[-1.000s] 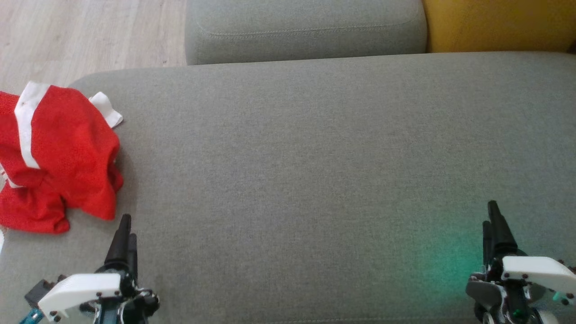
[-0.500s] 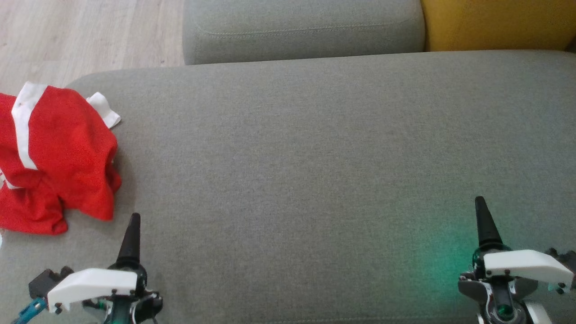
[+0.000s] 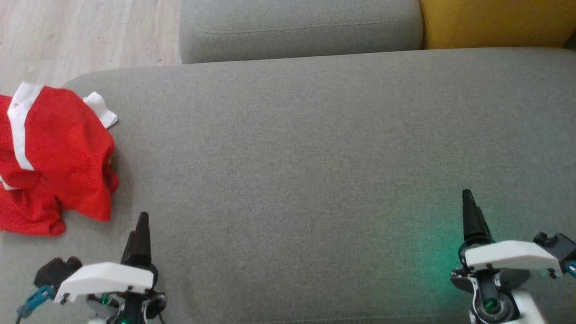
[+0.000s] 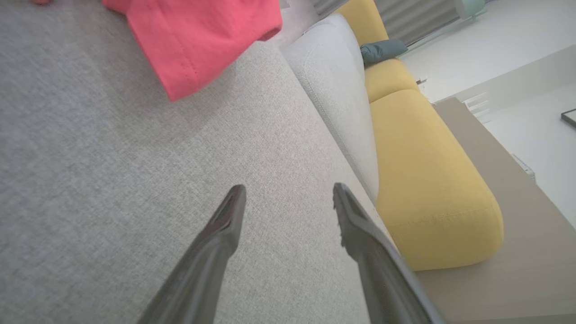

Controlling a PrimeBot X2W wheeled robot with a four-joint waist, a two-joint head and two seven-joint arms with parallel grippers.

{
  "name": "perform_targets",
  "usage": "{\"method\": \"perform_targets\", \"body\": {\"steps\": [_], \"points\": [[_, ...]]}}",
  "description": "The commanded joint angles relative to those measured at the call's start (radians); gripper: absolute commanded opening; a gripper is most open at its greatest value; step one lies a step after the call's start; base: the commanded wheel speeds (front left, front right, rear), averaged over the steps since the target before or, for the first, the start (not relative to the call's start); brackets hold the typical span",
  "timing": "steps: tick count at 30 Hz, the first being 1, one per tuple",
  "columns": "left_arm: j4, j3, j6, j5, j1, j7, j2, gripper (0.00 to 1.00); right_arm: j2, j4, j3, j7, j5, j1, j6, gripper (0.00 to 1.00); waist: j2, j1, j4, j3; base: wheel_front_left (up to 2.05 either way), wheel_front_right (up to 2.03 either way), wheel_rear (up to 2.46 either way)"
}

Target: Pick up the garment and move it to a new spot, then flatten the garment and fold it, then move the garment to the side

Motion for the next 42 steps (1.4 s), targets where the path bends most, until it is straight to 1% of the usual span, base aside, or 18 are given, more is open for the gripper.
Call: {"method": "perform_targets", "body": {"steps": [1,17,24,34,35,42], "points": [[-0.035,0.009,0.005,0.043,-0.062,-0.013,0.012,1.0,-0.018,-0.026,0.015,-0.015,-0.042,-0.06,0.005,1.0,0.0,0.0,0.0,0.001,0.0,0.0,0.0],[-0.029,-0.011,0.041,0.249,-0.073,-0.057,0.016,1.0,-0.015,0.019,0.045,-0.059,-0.244,-0.092,0.006,1.0,0.0,0.0,-0.002,0.011,0.0,0.0,0.0],[-0.014,-0.012,0.066,0.333,-0.075,-0.077,0.017,1.0,-0.012,0.024,0.051,-0.08,-0.343,-0.105,0.006,1.0,0.0,0.0,-0.004,0.011,0.0,0.0,0.0],[-0.019,-0.038,0.095,0.473,-0.078,-0.107,0.02,1.0,-0.011,0.049,0.064,-0.109,-0.493,-0.117,0.006,1.0,0.0,0.0,-0.006,0.012,0.0,0.0,0.0],[-0.021,-0.042,0.1,0.5,-0.079,-0.112,0.023,1.0,-0.01,0.052,0.063,-0.115,-0.523,-0.121,0.006,1.0,0.0,0.0,-0.007,0.013,0.0,0.0,0.0],[-0.05,-0.066,0.132,0.604,-0.089,-0.133,0.04,1.0,-0.006,0.035,0.052,-0.136,-0.631,-0.135,0.007,1.0,0.0,0.0,-0.01,0.022,0.0,0.0,0.0]]}}
